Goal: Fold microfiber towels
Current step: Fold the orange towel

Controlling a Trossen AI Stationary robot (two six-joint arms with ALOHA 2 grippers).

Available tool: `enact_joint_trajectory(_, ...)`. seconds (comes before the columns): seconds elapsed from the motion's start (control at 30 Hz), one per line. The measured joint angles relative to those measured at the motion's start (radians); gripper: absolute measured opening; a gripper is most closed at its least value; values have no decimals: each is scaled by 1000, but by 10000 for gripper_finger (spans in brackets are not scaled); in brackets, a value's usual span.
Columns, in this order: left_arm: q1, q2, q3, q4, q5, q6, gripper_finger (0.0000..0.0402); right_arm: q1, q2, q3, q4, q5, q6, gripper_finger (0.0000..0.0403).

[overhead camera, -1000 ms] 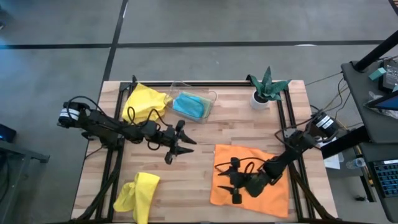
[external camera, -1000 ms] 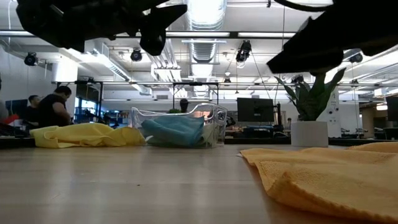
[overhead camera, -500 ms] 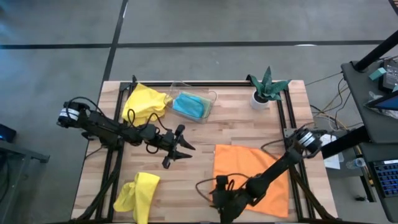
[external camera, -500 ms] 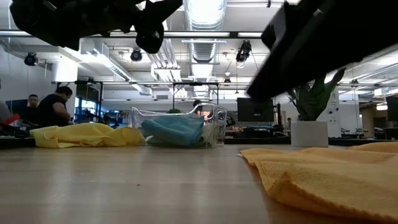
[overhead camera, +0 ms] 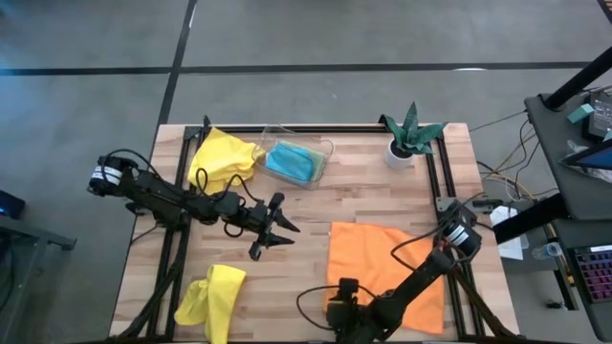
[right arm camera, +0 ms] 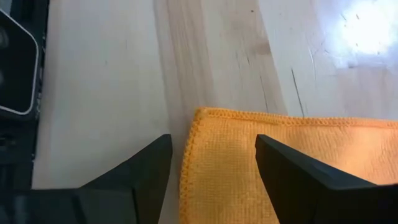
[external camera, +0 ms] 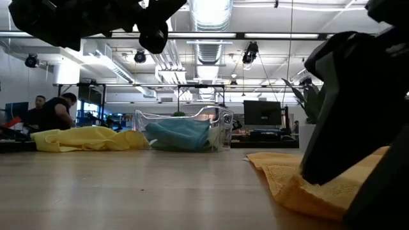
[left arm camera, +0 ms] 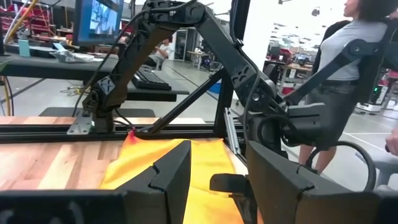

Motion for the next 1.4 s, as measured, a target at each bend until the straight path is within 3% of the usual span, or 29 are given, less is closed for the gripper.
enact_joint_trajectory(0.3,1,0,2,1,-1,8,138,-6,40,3,9,17,78,222)
enact_joint_trajectory(0.53,2,0,5,3,-3,9,138,-10,44,2,19,63,129,192)
enact_joint_trajectory(0.7,2,0,5,4,-7,9,138,-13,45,1,17,70,139,138)
enact_joint_trajectory(0.9,2,0,7,8,-8,9,138,-13,46,7,11,75,113,26)
enact_joint_trajectory(1.0,2,0,7,8,-8,10,138,-1,49,37,-20,103,82,13)
enact_joint_trajectory(1.4,-5,22,6,-113,3,129,138,69,11,330,-543,341,194,8)
